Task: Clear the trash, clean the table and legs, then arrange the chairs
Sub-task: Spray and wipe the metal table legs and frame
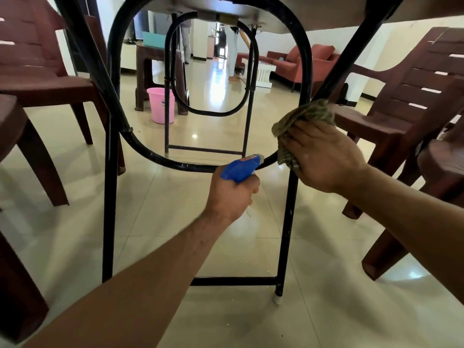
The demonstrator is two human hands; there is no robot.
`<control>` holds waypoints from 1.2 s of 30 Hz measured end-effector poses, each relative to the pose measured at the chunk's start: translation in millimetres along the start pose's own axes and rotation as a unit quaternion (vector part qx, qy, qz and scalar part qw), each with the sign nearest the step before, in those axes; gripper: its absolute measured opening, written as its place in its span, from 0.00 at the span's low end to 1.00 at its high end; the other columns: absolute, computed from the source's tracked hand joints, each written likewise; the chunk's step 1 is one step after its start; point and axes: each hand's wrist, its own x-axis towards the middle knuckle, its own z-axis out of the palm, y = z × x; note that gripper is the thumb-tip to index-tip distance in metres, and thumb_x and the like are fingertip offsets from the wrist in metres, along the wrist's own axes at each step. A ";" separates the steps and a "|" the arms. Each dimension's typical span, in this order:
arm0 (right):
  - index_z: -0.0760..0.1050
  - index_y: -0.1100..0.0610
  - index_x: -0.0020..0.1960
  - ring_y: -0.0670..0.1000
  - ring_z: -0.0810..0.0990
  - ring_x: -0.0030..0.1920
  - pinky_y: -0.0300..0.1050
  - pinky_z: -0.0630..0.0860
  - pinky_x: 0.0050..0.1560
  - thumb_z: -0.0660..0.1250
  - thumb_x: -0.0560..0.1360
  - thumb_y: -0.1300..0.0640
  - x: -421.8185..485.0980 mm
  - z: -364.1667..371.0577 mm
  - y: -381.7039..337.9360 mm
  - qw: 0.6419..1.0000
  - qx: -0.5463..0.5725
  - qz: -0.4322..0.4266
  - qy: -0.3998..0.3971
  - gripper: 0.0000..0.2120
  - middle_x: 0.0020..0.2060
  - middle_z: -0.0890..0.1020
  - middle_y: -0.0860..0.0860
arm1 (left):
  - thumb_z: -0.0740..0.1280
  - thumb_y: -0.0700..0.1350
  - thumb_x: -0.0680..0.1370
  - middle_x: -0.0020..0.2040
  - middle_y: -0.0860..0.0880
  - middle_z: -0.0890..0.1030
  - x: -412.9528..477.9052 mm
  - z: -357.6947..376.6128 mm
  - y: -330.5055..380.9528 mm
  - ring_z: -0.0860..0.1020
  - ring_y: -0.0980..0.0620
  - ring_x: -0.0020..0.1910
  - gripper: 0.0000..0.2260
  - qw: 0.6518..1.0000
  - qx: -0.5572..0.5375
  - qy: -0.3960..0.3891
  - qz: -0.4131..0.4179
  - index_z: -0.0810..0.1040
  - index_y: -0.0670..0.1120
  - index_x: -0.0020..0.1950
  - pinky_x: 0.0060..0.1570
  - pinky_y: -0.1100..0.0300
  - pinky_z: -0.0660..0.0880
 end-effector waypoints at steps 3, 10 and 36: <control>0.71 0.67 0.69 0.64 0.64 0.74 0.58 0.54 0.77 0.52 0.82 0.53 11.2 -17.7 9.9 0.991 -0.039 0.114 0.051 0.23 0.69 0.73 0.64 | 0.66 0.31 0.76 0.37 0.42 0.77 -0.4 -0.6 3.6 0.75 0.47 0.35 0.15 1.000 -0.014 -0.010 0.000 0.82 0.50 0.54 0.32 0.57 0.76; 0.74 0.59 0.67 0.60 0.66 0.72 0.58 0.54 0.77 0.48 0.79 0.48 33.8 -32.1 -22.0 0.973 -0.111 0.045 -0.198 0.26 0.68 0.74 0.58 | 0.68 0.35 0.72 0.36 0.41 0.77 1.0 -4.3 5.3 0.75 0.47 0.34 0.09 1.000 -0.007 0.002 -0.012 0.83 0.41 0.50 0.33 0.54 0.76; 0.51 0.53 0.81 0.52 0.39 0.80 0.59 0.42 0.79 0.56 0.80 0.48 -39.3 74.4 -67.3 0.940 0.307 0.150 -0.006 0.33 0.81 0.49 0.51 | 0.68 0.34 0.72 0.35 0.31 0.73 -5.2 7.9 -11.8 0.70 0.46 0.29 0.07 0.996 0.083 0.008 -0.032 0.75 0.29 0.41 0.30 0.57 0.70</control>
